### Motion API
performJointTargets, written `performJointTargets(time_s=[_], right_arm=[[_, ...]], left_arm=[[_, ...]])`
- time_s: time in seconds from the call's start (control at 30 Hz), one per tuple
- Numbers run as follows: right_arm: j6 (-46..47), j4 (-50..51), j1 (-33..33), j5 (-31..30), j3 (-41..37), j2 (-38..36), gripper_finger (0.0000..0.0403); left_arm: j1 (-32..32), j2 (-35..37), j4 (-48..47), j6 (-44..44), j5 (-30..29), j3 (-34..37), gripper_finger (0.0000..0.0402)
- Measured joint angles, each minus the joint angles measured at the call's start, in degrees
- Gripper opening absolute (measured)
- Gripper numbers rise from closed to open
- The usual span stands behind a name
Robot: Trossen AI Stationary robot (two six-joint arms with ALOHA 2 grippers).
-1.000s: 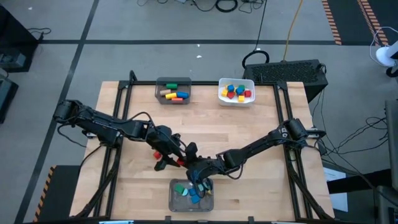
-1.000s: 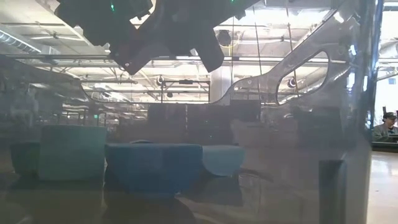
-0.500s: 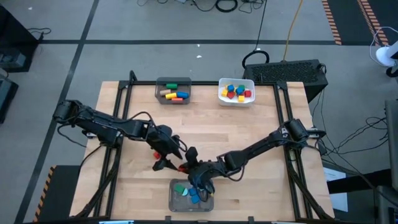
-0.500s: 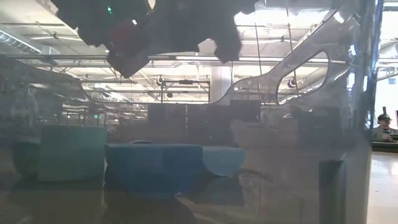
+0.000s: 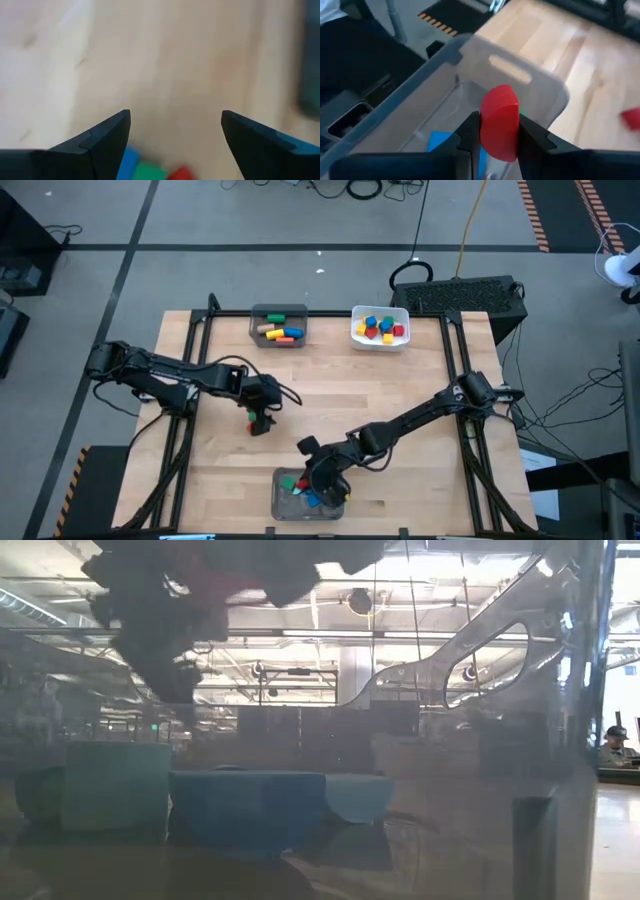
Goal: Sort blocks by size
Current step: Put the red half circle block into the bottom black bin, then put the blue half circle block into the bottom black bin
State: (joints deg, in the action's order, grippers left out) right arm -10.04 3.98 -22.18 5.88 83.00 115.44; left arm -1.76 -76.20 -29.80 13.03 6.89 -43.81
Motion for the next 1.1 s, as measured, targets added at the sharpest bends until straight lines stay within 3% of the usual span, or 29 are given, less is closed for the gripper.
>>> performJointTargets(time_s=[0.13, 0.33, 0.7, 0.9, 1.1], right_arm=[[3.86, 5.04, 0.05, 0.49, 1.23, 0.0, 0.008], [9.4, 9.59, 0.07, 0.48, 1.38, 0.02, 0.0096], [12.41, 9.64, 0.06, 0.15, 1.38, 0.02, 0.0168], [14.35, 9.66, 0.23, 0.08, 1.38, 0.02, 0.0201], [14.28, 9.66, 0.4, 0.07, 1.38, 0.04, 0.021]], left_arm=[[-0.02, 0.0, -4.29, 5.71, -6.01, 0.67, 0.0313], [-0.02, -0.05, -3.96, 11.59, -6.49, 3.61, 0.0313], [0.0, -0.07, -5.17, 18.31, -17.16, 4.48, 0.0313], [-0.9, -0.58, -8.77, 25.66, -17.91, 4.85, 0.0313], [-2.78, -1.83, -5.28, 30.46, -17.91, 6.76, 0.0313]])
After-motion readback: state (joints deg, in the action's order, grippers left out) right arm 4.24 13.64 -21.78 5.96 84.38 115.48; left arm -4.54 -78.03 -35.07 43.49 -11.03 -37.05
